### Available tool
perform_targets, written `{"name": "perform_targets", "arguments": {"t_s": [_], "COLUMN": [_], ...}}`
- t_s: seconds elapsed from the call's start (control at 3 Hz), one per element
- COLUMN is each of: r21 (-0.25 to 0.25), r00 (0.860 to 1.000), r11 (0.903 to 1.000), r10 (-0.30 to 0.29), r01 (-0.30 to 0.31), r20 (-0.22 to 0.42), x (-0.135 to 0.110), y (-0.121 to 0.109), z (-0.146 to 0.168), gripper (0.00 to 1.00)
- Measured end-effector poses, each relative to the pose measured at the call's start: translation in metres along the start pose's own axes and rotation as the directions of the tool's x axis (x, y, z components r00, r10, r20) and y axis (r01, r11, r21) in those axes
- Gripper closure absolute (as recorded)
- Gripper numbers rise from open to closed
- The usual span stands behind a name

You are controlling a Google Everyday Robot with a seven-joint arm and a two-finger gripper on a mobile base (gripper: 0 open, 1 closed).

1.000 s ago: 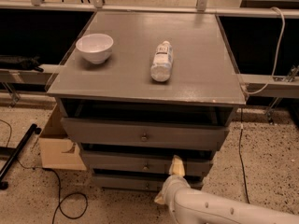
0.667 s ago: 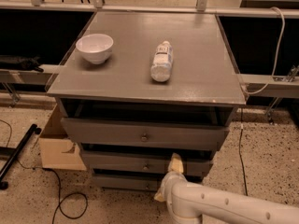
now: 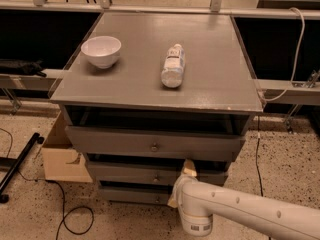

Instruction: Open middle drawer

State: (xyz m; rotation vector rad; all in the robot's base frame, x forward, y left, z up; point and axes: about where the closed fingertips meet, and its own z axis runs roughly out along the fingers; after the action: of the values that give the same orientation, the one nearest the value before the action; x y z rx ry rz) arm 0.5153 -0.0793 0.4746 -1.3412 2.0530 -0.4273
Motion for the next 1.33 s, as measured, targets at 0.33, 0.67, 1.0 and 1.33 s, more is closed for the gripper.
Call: {"name": "perform_targets", "arguments": {"t_s": [0.33, 0.67, 1.0, 1.33], "r21": [-0.005, -0.011, -0.043, -0.043], "r00": [1.000, 1.000, 0.998, 0.998], "r11": [1.0000, 0.9999, 0.9981, 0.9981], "r10": [0.002, 0.007, 0.042, 0.042], "r01": [-0.002, -0.007, -0.044, -0.044], "r20": [-0.007, -0.016, -0.055, -0.055], "x": [0.002, 0.006, 0.024, 0.024], "y": [0.003, 0.005, 0.009, 0.009], "z": [0.002, 0.007, 0.032, 0.032], "gripper": [0.00, 0.00, 0.00, 0.00]}}
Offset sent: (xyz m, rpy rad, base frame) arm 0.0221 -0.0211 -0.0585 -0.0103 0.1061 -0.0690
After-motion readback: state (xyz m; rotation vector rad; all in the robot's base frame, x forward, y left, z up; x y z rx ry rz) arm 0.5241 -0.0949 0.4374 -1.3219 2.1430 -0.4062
